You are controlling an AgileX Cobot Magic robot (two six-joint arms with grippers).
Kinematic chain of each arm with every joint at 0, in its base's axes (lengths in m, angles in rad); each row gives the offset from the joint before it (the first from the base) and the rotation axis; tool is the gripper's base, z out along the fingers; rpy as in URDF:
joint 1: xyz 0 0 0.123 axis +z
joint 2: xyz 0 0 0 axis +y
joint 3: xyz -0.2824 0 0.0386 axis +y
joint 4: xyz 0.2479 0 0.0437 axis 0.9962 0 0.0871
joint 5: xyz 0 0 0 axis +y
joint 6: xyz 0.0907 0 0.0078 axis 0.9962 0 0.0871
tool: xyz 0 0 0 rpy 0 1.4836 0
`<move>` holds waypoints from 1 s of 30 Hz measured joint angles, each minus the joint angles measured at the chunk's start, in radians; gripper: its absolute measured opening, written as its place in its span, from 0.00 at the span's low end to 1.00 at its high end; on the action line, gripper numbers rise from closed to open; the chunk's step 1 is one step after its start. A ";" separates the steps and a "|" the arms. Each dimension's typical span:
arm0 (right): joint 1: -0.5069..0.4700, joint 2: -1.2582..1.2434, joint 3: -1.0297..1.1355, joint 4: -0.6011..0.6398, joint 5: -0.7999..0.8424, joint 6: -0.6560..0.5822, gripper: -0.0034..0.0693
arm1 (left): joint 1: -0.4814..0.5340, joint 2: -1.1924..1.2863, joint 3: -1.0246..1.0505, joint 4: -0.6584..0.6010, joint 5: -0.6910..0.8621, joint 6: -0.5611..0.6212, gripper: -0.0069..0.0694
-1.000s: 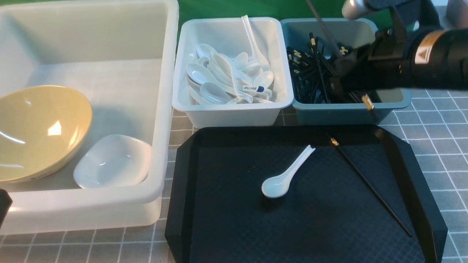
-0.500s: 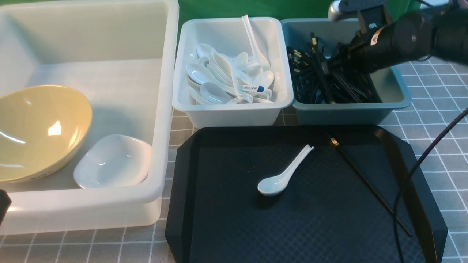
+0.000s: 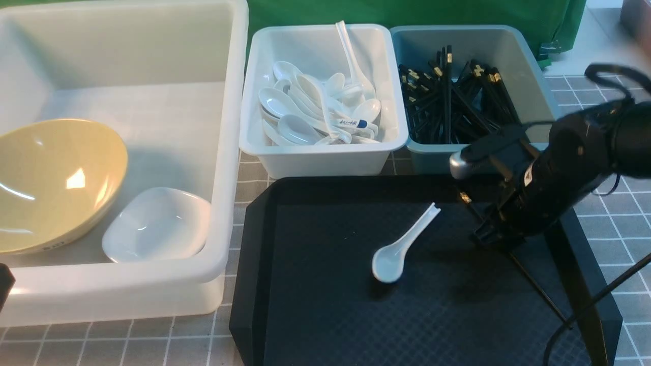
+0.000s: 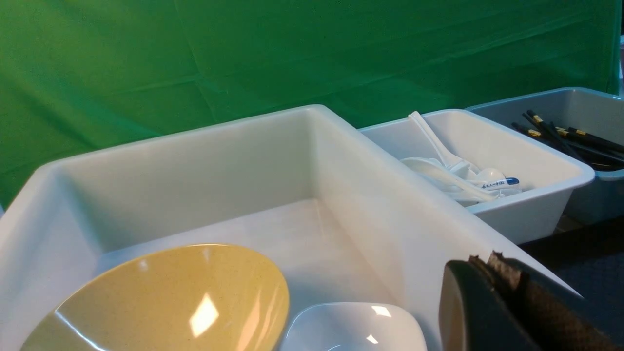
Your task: On grey table put chopsticks spoon bowls plates into blue grey white boxes.
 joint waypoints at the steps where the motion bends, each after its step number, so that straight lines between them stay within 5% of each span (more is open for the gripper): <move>1: 0.000 0.010 0.001 0.000 -0.011 0.003 0.36 | 0.000 0.000 0.000 0.000 0.000 0.000 0.08; 8: 0.012 0.020 -0.001 0.007 -0.026 0.001 0.14 | 0.000 0.000 0.000 0.000 0.000 -0.001 0.08; 17: 0.101 -0.191 -0.007 0.011 0.065 -0.035 0.14 | 0.000 0.000 0.000 0.002 0.000 -0.001 0.08; 20: 0.111 -0.318 -0.042 0.011 -0.105 -0.056 0.14 | 0.000 0.000 0.000 0.003 0.000 -0.001 0.08; 24: 0.061 -0.268 -0.083 0.010 -0.571 -0.043 0.14 | 0.000 0.000 0.009 0.003 -0.015 -0.001 0.08; 30: -0.028 -0.055 -0.255 0.008 -0.660 0.103 0.21 | 0.000 0.000 0.032 0.003 -0.044 -0.001 0.08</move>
